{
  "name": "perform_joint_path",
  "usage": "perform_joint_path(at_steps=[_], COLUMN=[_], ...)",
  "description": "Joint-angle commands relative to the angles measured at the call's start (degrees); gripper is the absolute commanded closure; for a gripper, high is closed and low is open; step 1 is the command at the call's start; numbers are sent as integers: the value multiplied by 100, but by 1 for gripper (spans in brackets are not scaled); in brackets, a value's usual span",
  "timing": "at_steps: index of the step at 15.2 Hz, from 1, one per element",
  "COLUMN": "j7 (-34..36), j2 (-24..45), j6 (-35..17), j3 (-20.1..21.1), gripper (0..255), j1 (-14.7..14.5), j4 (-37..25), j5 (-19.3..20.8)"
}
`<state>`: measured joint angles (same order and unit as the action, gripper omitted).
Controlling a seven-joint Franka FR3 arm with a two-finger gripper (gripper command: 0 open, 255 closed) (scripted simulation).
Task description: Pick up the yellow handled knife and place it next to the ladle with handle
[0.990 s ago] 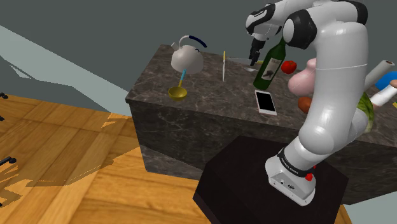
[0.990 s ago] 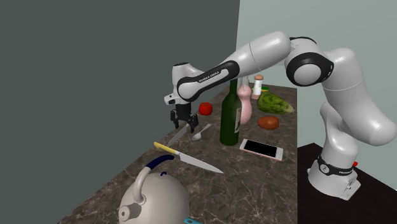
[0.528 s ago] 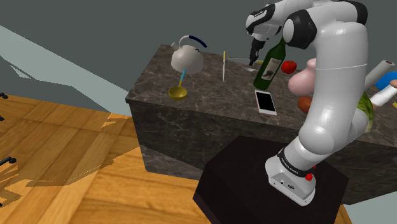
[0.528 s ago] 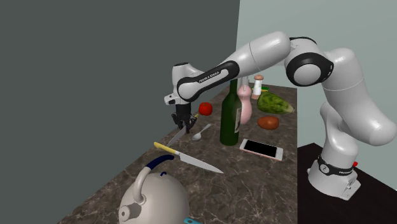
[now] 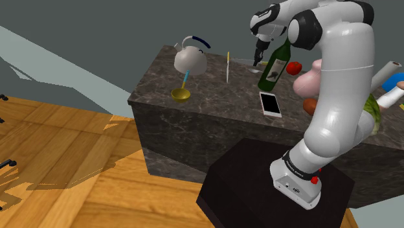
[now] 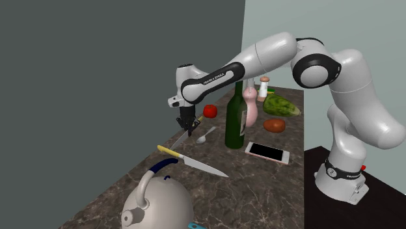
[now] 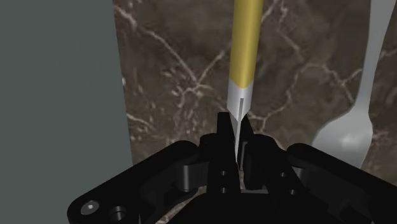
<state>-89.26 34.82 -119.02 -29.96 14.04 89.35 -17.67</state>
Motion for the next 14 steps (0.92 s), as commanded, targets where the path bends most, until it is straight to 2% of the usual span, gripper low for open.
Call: perform_joint_path(at_steps=[1, 14], j7=[11, 135], j2=[-34, -387], j6=[57, 856], j3=[-13, -147], gripper=[255, 255], j1=[-6, -38], j4=[-25, -511], j5=[19, 231])
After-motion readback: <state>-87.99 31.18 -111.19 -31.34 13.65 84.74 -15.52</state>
